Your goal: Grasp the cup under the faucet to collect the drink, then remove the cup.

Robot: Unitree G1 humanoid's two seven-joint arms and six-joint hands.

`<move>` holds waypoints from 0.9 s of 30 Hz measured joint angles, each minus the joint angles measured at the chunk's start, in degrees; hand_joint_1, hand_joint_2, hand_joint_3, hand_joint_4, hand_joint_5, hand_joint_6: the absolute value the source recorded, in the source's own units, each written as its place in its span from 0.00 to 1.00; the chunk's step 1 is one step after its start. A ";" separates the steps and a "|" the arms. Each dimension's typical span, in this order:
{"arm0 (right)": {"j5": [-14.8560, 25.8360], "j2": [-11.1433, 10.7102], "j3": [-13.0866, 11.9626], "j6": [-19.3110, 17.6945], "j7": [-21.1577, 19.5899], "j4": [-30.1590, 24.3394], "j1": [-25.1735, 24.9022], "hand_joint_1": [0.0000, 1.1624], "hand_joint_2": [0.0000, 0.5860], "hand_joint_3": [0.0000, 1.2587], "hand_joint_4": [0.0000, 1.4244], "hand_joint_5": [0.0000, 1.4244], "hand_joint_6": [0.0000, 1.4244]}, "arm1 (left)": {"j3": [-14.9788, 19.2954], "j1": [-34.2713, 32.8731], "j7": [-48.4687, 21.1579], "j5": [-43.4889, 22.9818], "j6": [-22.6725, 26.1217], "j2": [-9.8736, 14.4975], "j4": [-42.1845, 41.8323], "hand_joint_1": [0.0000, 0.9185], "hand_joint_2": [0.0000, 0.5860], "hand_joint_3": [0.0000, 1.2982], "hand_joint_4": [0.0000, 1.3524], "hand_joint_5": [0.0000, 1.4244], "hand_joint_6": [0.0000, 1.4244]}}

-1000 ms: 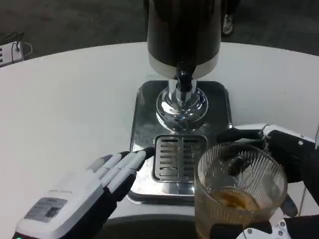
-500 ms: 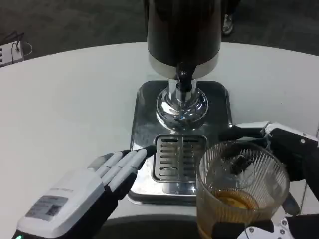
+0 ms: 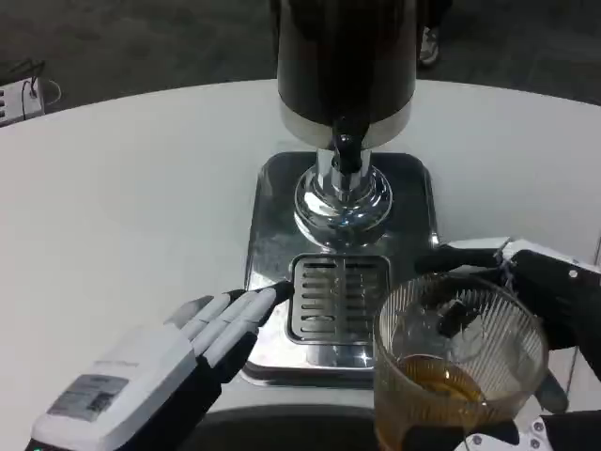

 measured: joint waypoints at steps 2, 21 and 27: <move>0.00 0.00 0.00 0.00 0.00 -0.49 0.34 0.85 0.17 0.84 0.87 0.95 1.00 | 0.01 0.05 0.00 0.00 0.00 0.00 0.00 0.00 0.10 0.00 0.00 0.00 0.00; 0.00 0.00 0.00 -0.01 0.00 -1.21 1.51 0.85 0.17 0.84 0.87 0.95 1.00 | 0.12 0.23 -0.01 -0.30 -0.05 0.05 -0.07 0.00 0.10 0.00 0.00 0.00 0.00; 0.00 0.00 0.00 -0.01 0.00 -1.22 1.51 0.85 0.17 0.84 0.87 0.95 1.00 | 0.15 0.59 -0.01 -0.31 -0.05 0.05 -0.39 0.00 0.10 0.00 0.00 0.00 0.00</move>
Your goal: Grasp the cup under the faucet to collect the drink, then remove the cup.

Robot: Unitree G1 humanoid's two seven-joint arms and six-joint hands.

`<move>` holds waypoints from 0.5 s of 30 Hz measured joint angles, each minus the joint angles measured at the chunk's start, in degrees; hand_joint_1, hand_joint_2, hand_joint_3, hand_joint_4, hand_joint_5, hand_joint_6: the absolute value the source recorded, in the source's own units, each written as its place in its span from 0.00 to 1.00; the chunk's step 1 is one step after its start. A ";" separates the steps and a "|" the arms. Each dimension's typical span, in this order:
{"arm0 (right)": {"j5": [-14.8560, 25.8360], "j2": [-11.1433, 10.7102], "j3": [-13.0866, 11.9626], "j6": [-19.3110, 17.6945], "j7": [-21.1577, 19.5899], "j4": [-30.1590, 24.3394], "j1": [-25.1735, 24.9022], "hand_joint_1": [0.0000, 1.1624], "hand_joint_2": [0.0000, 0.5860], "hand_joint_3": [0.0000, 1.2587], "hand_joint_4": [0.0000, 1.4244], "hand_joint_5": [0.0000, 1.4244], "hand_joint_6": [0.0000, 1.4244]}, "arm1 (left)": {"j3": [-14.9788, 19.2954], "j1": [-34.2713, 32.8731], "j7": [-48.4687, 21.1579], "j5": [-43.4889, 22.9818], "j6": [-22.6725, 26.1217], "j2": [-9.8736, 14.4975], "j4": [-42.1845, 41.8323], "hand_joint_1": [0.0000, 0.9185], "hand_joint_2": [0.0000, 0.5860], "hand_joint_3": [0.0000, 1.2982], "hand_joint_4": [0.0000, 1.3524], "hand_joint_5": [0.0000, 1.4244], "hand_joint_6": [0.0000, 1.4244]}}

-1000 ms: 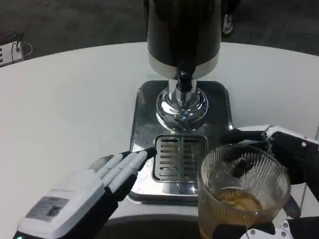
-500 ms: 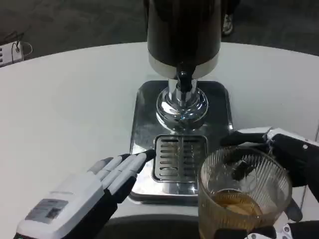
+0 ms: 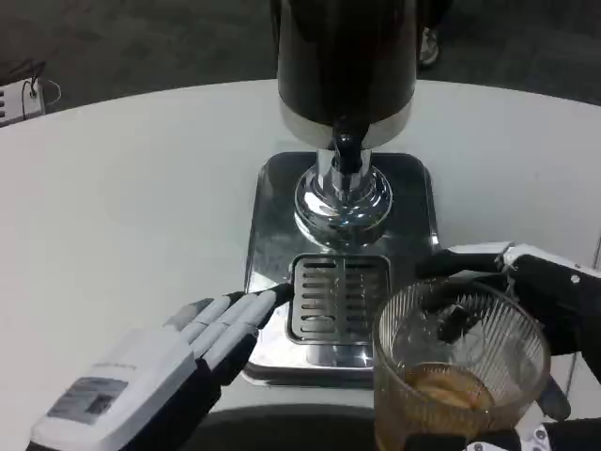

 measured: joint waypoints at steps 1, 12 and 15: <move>0.00 0.00 0.00 0.00 0.00 0.00 0.00 0.85 0.17 0.84 0.87 0.95 1.00 | 0.00 0.03 0.00 0.00 0.00 0.00 -0.02 0.00 0.10 0.00 0.00 0.00 0.00; 0.00 0.01 -0.02 0.00 0.00 -0.01 0.13 0.85 0.17 0.84 0.87 0.95 1.00 | 0.01 0.11 -0.04 -0.01 0.00 0.01 -0.06 0.00 0.10 0.00 0.00 0.00 0.00; 0.00 0.02 -0.02 0.00 0.00 -0.01 0.16 0.85 0.17 0.84 0.86 0.95 1.00 | 0.01 0.11 -0.37 -0.06 0.00 0.02 -0.08 0.00 0.10 0.00 0.00 0.00 0.00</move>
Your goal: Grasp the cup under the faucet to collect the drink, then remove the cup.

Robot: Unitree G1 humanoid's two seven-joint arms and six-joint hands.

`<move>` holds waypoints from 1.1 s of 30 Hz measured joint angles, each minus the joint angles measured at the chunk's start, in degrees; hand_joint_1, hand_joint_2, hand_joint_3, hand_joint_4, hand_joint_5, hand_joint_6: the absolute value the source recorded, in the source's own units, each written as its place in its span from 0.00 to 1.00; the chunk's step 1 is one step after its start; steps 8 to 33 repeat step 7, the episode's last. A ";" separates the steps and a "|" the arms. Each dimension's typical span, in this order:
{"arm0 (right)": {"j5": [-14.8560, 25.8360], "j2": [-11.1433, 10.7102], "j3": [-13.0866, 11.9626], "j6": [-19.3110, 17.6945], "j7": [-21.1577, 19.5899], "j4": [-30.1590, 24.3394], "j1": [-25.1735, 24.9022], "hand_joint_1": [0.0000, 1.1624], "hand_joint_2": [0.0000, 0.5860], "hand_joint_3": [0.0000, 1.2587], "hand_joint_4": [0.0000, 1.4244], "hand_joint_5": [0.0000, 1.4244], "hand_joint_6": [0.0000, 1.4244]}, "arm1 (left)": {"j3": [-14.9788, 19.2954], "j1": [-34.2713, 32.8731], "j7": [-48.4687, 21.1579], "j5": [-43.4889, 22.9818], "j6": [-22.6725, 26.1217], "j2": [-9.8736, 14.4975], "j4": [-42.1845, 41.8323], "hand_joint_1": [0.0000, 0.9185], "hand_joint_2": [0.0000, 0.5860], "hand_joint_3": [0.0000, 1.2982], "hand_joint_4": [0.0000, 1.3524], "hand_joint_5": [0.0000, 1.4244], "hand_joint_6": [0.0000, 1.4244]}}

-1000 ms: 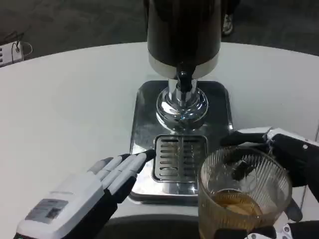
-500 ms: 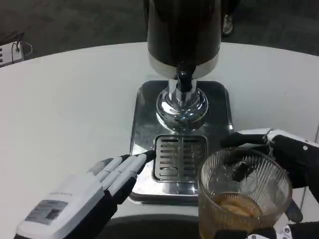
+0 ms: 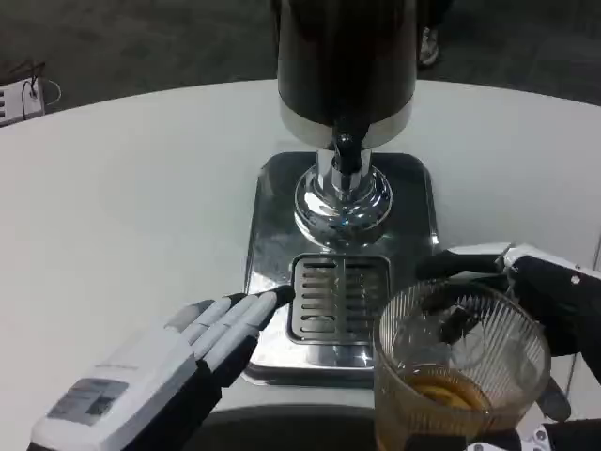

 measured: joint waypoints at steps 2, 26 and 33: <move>0.00 0.00 -0.01 0.00 0.00 -0.01 0.04 0.85 0.17 0.84 0.86 0.95 1.00 | 0.00 0.01 -0.06 -0.01 0.00 0.00 0.00 0.00 0.10 0.00 0.00 0.00 0.00; 0.00 0.02 -0.03 0.00 0.00 -0.06 0.16 0.85 0.17 0.84 0.86 0.95 1.00 | 0.02 0.17 -0.06 -0.09 0.00 0.00 -0.02 0.00 0.10 0.00 0.00 0.00 0.00; 0.00 0.02 -0.03 0.00 0.00 -0.06 0.16 0.85 0.17 0.84 0.86 0.95 1.00 | 0.02 0.17 -0.06 -0.09 0.00 0.00 -0.02 0.00 0.10 0.00 0.00 0.00 0.00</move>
